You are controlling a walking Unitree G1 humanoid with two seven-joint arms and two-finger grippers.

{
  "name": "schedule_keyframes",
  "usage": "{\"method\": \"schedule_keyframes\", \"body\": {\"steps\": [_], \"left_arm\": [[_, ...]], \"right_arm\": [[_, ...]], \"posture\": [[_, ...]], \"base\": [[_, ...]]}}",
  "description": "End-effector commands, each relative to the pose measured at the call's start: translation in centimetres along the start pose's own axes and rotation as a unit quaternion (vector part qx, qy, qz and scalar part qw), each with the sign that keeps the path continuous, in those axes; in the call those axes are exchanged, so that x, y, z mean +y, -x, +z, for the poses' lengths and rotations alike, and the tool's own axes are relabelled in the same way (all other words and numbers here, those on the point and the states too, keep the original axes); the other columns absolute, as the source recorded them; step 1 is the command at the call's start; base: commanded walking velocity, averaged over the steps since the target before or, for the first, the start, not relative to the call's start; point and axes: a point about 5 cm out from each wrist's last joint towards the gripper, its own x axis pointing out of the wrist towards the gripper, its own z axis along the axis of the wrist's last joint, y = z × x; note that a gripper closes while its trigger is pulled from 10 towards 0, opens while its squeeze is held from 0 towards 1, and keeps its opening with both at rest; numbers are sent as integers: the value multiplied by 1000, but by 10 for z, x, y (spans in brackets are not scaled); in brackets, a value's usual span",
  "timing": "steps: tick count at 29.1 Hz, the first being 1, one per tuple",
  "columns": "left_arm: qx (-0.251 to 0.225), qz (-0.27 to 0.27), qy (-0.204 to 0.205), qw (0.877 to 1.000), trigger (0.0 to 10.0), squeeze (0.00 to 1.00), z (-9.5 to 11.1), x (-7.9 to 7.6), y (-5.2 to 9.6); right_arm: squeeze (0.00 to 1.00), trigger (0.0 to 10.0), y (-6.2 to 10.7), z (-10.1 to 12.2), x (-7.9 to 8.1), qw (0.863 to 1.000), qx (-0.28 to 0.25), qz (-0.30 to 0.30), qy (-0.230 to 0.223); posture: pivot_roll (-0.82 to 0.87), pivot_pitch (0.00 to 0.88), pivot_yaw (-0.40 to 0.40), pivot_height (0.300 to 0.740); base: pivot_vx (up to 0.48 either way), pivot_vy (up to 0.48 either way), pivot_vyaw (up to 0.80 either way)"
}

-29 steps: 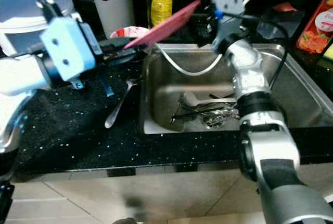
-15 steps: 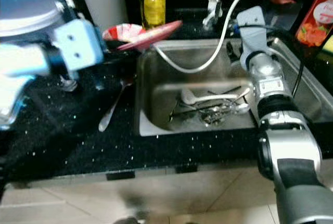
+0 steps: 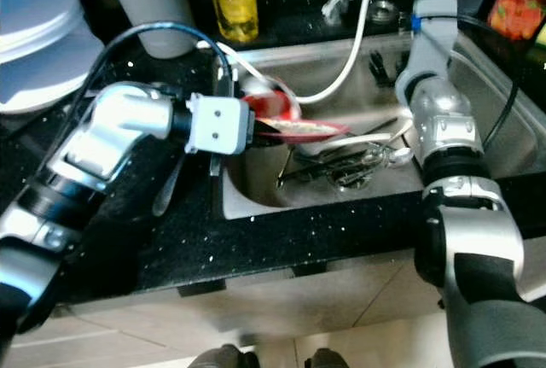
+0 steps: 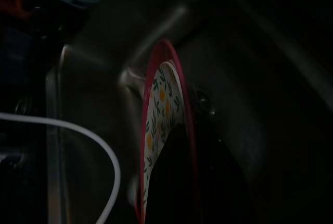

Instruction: Kitchen organization

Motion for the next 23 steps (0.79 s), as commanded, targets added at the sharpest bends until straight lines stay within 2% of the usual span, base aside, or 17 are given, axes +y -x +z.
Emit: {"method": "schedule_keyframes", "body": {"steps": [1,3,10,13,14,17,18,21,22,23], "left_arm": [[2,-25,-12,1000,10000,0,-2,-1,-4],[0,-45,-2,999,10000,0,-5,-5,-9],[-8,-59,19,998,10000,0,-11,-7,-18],[-4,-65,27,998,10000,0,-13,-9,-24],[-4,-65,27,998,10000,0,-13,-9,-24],[-14,-68,35,997,10000,0,-13,-7,-29],[-19,-69,39,997,10000,1000,-11,-6,-30],[-33,-36,43,998,10000,1000,-7,5,-28],[-38,-9,50,998,10000,1000,-5,14,-23],[-42,12,60,997,10000,0,-5,21,-19]], "right_arm": [[0,10000,0,12,4,999,-25,16,-20],[0,10000,2,14,5,999,-34,25,-20],[0,10000,4,18,12,997,-48,46,-25],[0,10000,5,27,29,992,-75,100,-27],[0,10000,5,27,29,992,-75,100,-27],[0,10000,9,34,44,985,-97,143,-24],[0,10000,9,35,46,984,-99,147,-25],[0,10000,10,37,49,983,-101,148,-29],[0,10000,10,37,48,984,-101,146,-31],[0,10000,9,37,47,984,-101,145,-33]], "posture": [[14,131,98,740],[11,129,102,740],[18,128,100,740],[24,136,95,740],[24,136,95,740],[24,147,90,740],[25,149,89,740],[25,150,86,740],[30,146,81,740],[41,140,75,740]], "base": [[0,0,0],[0,0,0],[0,0,0],[0,0,0],[0,0,0],[0,0,0],[0,0,0],[0,0,0],[0,0,0],[0,0,0]]}}
